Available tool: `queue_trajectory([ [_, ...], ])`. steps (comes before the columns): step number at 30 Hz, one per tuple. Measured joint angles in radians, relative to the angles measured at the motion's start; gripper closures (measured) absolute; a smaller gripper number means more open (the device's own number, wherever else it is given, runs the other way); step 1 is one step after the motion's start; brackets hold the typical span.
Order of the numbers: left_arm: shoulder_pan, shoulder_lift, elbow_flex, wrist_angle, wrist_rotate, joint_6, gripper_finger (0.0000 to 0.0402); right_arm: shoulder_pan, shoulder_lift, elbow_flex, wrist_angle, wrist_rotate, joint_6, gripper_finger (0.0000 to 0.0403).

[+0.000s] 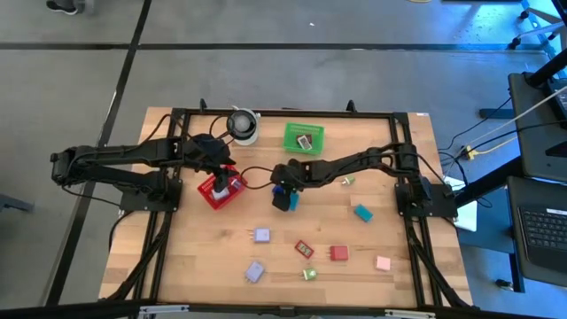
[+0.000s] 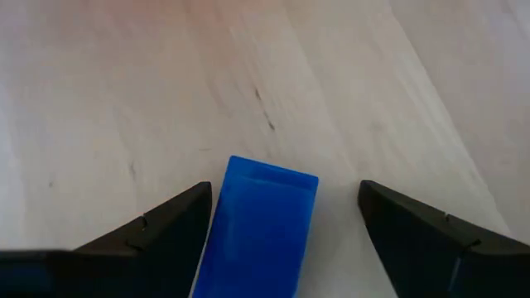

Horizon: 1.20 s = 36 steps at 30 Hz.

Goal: Pick & Place Office items
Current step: Put the blue digital clock into the green bin

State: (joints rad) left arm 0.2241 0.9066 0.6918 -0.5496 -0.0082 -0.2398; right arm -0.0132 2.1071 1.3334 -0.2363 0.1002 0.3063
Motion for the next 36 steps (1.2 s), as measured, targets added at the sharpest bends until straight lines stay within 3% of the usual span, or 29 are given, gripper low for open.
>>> queue_trajectory([
  [12, 0.000, 0.000, 0.000, -0.001, -0.002, 0.018, 0.0226, -0.002, 0.000, 0.001, -0.011, 0.007, 0.108, 0.0250],
  [24, 0.000, 0.000, 0.000, -0.001, -0.004, 0.018, 0.0231, -0.023, -0.034, -0.004, -0.029, -0.022, 0.210, 0.0250],
  [31, 0.000, 0.000, 0.000, 0.000, -0.006, 0.018, 0.0233, -0.093, -0.213, -0.003, 0.025, 0.134, 0.227, 0.0250],
  [36, 0.000, 0.000, 0.000, 0.004, -0.053, 0.018, 0.0233, -0.127, -0.348, 0.000, 0.191, 0.212, 0.124, 0.0250],
])
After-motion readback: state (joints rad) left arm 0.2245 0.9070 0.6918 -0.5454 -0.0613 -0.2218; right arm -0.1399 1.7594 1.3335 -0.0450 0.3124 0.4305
